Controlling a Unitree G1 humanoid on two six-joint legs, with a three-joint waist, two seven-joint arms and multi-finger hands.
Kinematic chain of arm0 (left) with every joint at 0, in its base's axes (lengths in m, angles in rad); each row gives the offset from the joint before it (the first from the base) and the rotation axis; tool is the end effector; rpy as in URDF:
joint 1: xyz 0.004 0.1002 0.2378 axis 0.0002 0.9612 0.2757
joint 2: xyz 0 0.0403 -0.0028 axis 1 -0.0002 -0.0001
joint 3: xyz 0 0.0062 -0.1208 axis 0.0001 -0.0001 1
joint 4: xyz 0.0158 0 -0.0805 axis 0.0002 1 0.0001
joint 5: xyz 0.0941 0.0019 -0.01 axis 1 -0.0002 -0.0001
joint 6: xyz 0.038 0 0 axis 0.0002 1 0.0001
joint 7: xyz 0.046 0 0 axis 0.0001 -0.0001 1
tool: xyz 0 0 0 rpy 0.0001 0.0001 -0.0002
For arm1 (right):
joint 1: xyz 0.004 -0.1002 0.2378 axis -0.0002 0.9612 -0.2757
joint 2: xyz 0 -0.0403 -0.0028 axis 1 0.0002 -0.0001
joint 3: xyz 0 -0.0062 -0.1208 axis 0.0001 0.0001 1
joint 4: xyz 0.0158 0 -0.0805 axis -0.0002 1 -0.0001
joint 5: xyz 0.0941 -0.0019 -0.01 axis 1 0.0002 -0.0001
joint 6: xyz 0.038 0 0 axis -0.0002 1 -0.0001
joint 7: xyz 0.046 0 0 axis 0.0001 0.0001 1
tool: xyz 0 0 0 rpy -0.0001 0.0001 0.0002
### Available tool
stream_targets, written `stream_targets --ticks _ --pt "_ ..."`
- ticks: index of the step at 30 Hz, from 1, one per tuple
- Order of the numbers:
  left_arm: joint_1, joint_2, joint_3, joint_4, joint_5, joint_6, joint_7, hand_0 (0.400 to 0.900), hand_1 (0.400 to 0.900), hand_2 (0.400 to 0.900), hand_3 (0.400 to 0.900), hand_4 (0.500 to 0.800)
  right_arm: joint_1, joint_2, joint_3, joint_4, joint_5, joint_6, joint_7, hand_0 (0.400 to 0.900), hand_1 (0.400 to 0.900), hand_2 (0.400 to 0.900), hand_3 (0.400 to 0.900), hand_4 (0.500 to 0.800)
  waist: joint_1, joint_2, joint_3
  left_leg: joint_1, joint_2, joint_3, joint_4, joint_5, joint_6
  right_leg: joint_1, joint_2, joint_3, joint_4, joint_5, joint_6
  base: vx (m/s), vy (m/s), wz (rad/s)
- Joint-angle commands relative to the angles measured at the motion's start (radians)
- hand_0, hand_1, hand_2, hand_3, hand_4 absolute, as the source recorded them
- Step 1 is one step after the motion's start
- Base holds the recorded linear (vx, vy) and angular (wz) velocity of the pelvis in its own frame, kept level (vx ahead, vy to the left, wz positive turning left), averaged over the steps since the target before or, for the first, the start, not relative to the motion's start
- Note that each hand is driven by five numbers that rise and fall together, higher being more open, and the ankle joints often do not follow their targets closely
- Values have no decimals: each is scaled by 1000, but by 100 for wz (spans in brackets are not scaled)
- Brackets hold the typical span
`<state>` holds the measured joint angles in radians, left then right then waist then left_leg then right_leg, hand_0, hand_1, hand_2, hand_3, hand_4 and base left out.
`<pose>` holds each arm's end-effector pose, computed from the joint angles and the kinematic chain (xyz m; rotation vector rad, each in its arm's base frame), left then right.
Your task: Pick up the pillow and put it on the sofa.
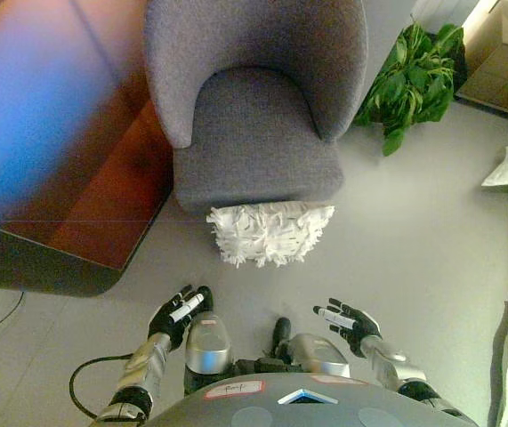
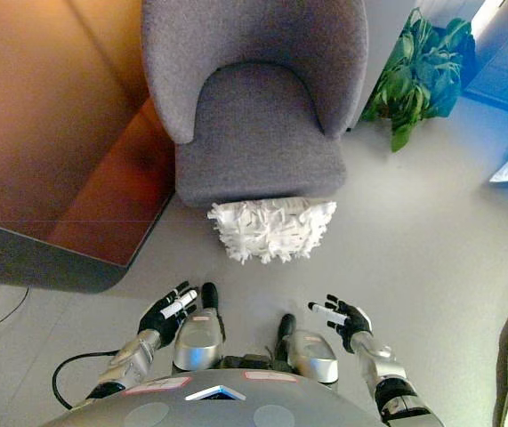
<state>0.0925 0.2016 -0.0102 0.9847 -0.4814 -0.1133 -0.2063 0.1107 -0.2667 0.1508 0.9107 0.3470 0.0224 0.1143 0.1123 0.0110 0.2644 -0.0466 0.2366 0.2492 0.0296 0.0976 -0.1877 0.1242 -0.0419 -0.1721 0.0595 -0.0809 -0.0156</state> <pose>0.0794 0.2227 -0.1166 -0.3187 0.8749 0.1779 0.0785 -0.2259 -0.1140 0.0733 1.0338 -0.0670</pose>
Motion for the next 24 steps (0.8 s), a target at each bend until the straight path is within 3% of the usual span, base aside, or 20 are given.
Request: stream_targets --ticks 1,4,7,9,10,12,15,17,19,20,21,22,23,24 --pt "66 50 0 -33 50 -29 -2 900 900 900 900 800 28 -2 12 -150 -31 -2 44 900 900 900 900 800 -4 -31 -66 -164 -12 33 103 59 82 196 -78 -120 59 -124 92 413 168 6" --pt "59 83 -1 -80 52 -19 -19 900 900 900 900 800 20 15 22 -170 -51 6 30 900 900 900 900 800 9 -51 -88 -142 -78 26 97 -31 151 164 -127 -130 176 -103 153 341 210 10" --pt "53 113 -18 -126 53 19 -16 900 900 900 900 800 -9 29 30 -170 -100 3 -42 900 900 900 900 800 25 -75 -123 -110 -174 7 58 -80 209 116 -159 -118 328 19 221 321 216 20" --pt "48 121 -26 -135 66 37 -24 900 900 900 900 800 -19 28 35 -175 -133 -8 -69 900 900 900 900 800 35 -64 -139 -106 -184 9 49 -86 237 74 -154 -117 431 84 222 250 200 21" --pt "50 131 -37 -142 83 51 -34 900 900 900 900 800 -24 18 45 -196 -179 -14 -97 900 900 900 900 800 35 -53 -146 -81 -197 -4 39 -108 257 9 -163 -120 592 127 228 259 202 24" --pt "48 141 -52 -154 97 63 -23 900 900 900 900 800 -36 2 71 -224 -221 -12 -126 900 900 900 900 800 24 -38 -145 -39 -202 -13 26 -127 266 -97 -189 -119 706 143 216 245 154 22" --pt "42 155 -60 -174 77 77 -16 900 900 900 900 800 -53 -21 89 -268 -226 -1 -152 900 900 900 900 800 6 -27 -136 11 -195 -26 20 -133 249 -172 -210 -153 635 102 187 241 -37 37" --pt "41 168 -44 -192 83 73 -43 900 900 900 900 800 -40 -30 85 -316 -255 -3 -156 900 900 900 900 800 -12 -25 -119 39 -185 -36 28 -144 227 -206 -258 -168 515 139 185 229 -207 57" --pt "38 187 -25 -232 78 96 -77 900 900 900 900 800 -10 -44 80 -361 -299 -23 -167 900 900 900 900 800 -36 -43 -96 70 -177 -40 52 -177 198 -243 -369 -166 357 261 218 282 -285 54" --pt "42 190 -24 -242 76 98 -84 900 900 900 900 800 0 -48 80 -373 -311 -26 -171 900 900 900 900 800 -40 -50 -95 84 -170 -51 60 -204 181 -239 -396 -154 302 278 247 294 -406 46" --pt "48 191 -24 -258 73 97 -103 900 900 900 900 800 15 -53 76 -393 -342 -35 -182 900 900 900 900 800 -47 -71 -92 80 -159 -41 81 -206 161 -239 -445 -154 154 361 264 313 -472 46" --pt "55 193 -26 -270 68 98 -116 900 900 900 900 800 21 -60 78 -404 -373 -46 -198 900 900 900 900 800 -54 -75 -91 85 -134 -50 88 -215 136 -240 -471 -142 66 428 277 276 -470 50" --pt "62 196 -36 -284 63 97 -121 900 900 900 900 800 19 -68 86 -412 -397 -48 -215 900 900 900 900 800 -57 -73 -89 89 -113 -58 94 -220 125 -239 -469 -125 72 435 277 256 -306 40" --pt "68 199 -41 -295 67 96 -128 900 900 900 900 800 19 -77 86 -421 -425 -48 -227 900 900 900 900 800 -54 -70 -92 89 -92 -58 99 -216 116 -222 -457 -142 55 388 277 268 -216 41"
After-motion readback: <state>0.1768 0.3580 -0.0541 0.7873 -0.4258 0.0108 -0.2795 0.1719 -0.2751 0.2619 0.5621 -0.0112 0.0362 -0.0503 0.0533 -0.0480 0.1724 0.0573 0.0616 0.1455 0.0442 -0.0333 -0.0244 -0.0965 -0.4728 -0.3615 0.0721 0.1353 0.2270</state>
